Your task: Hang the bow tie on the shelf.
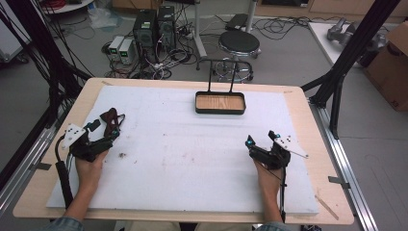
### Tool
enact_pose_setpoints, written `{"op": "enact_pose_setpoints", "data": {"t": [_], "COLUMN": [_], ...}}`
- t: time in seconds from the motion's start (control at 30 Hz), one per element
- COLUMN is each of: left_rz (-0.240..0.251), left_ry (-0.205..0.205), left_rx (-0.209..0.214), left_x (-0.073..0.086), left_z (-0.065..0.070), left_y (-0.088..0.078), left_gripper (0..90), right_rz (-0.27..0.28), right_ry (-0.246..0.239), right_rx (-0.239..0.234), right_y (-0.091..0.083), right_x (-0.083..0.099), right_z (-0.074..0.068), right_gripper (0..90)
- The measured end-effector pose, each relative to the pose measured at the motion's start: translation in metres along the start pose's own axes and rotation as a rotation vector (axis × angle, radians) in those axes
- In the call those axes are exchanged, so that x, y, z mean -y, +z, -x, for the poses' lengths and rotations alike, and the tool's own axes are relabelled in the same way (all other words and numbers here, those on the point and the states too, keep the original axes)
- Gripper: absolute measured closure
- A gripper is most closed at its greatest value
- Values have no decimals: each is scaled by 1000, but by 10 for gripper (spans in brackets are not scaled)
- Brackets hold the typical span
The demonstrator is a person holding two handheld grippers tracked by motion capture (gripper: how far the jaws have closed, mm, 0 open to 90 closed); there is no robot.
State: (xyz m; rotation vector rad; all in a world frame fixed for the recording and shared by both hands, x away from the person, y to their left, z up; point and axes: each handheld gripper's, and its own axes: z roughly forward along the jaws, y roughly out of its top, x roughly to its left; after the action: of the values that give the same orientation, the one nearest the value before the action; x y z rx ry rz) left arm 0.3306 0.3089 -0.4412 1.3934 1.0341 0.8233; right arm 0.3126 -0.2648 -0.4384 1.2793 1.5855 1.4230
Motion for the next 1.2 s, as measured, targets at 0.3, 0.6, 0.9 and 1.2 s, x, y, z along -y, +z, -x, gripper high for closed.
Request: {"op": "enact_pose_setpoints", "data": {"t": [0.3,0.6,0.9,1.2], "left_rz": [-2,3,-29,-141], "left_ry": [-1,-11,-25,-134], "left_rx": [0,-17,-86,-125], "left_x": [0,-1,-4,-9], "left_z": [0,-1,-17,-38], "left_y": [0,-1,6,28], "left_gripper": [196,193,212,233], "right_rz": [-3,-9,-10,-13], "right_ry": [-3,-8,-12,-13], "right_rx": [-2,-2,-4,-2], "right_y": [1,2,2,2], "right_x": [0,0,0,0], "right_z": [-1,-1,-2,-2], "right_gripper": [115,115,115,115]}}
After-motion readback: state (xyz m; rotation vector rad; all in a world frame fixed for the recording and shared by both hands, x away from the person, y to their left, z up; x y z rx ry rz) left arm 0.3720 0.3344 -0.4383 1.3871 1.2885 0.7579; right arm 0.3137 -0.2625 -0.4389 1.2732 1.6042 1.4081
